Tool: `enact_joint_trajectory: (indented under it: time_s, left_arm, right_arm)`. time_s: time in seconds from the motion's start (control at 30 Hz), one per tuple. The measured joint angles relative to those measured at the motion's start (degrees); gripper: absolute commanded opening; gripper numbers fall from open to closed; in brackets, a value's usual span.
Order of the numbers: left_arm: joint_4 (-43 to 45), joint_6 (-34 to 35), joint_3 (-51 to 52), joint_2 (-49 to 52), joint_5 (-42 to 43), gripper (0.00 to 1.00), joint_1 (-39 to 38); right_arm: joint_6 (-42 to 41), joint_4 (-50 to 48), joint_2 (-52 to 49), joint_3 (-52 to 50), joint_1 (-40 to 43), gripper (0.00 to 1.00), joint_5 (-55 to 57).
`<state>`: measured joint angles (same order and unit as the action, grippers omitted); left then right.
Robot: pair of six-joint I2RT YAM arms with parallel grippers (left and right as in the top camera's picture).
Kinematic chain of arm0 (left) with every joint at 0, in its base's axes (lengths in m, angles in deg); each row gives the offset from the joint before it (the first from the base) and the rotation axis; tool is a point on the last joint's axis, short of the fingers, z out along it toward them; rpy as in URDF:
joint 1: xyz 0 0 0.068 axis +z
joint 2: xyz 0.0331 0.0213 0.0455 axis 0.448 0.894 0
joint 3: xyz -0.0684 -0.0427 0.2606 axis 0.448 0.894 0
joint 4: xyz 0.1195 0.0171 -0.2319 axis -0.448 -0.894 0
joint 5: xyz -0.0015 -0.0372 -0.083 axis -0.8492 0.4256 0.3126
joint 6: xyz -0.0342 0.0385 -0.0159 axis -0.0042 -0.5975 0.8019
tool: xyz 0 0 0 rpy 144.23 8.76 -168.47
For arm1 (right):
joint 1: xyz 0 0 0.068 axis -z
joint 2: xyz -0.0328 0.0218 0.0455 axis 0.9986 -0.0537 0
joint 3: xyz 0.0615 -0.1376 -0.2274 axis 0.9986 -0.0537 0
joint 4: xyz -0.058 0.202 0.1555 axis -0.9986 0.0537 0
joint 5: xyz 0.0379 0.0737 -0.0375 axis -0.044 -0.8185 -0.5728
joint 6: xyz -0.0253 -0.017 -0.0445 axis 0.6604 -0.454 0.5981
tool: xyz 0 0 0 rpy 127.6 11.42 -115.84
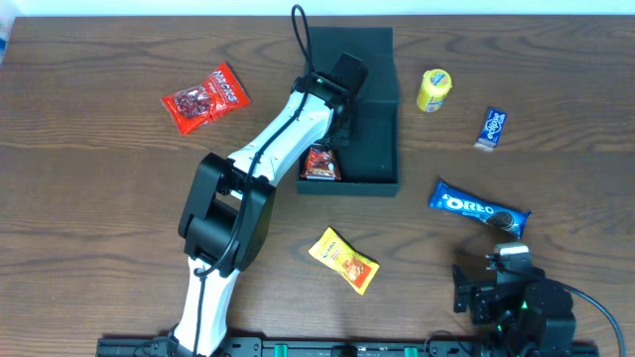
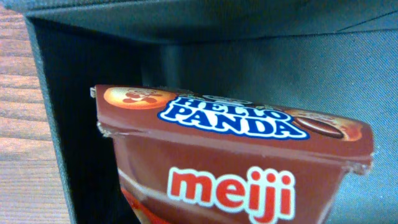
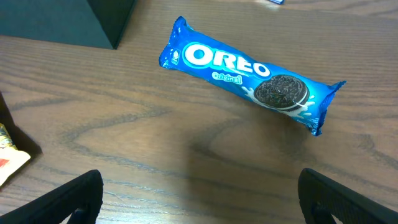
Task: Pack container
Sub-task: 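Carry the Hello Panda box into the black box and release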
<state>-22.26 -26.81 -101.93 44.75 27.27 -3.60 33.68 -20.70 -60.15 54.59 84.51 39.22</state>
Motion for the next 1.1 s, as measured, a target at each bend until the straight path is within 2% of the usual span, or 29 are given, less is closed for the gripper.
enact_joint_trajectory:
  time_s: [0.13, 0.3, 0.4, 0.67, 0.83, 0.97, 1.1]
  left_arm:
    - [0.4, 0.1, 0.0, 0.0, -0.1, 0.40, 0.0]
    - [0.4, 0.0, 0.0, 0.0, -0.2, 0.44, 0.0]
    - [0.4, -0.2, 0.0, 0.0, -0.3, 0.53, 0.0]
    - [0.4, 0.0, 0.0, 0.0, -0.4, 0.55, 0.0]
    - [0.0, -0.1, 0.0, -0.1, -0.4, 0.73, -0.1]
    - [-1.1, -0.2, 0.0, -2.4, -0.5, 0.96, -0.7]
    - [-2.3, 0.0, 0.0, -8.9, -2.6, 0.95, -1.5]
  right_arm:
    - [0.0, 0.0, 0.0, 0.0, 0.0, 0.99, 0.0]
    - [0.0, 0.0, 0.0, 0.0, 0.0, 0.99, 0.0]
    - [0.0, 0.0, 0.0, 0.0, 0.0, 0.99, 0.0]
    - [0.0, 0.0, 0.0, 0.0, 0.0, 0.99, 0.0]
    - [0.0, 0.0, 0.0, 0.0, 0.0, 0.99, 0.0]
    - [0.0, 0.0, 0.0, 0.0, 0.0, 0.99, 0.0]
    - [0.0, 0.0, 0.0, 0.0, 0.0, 0.99, 0.0]
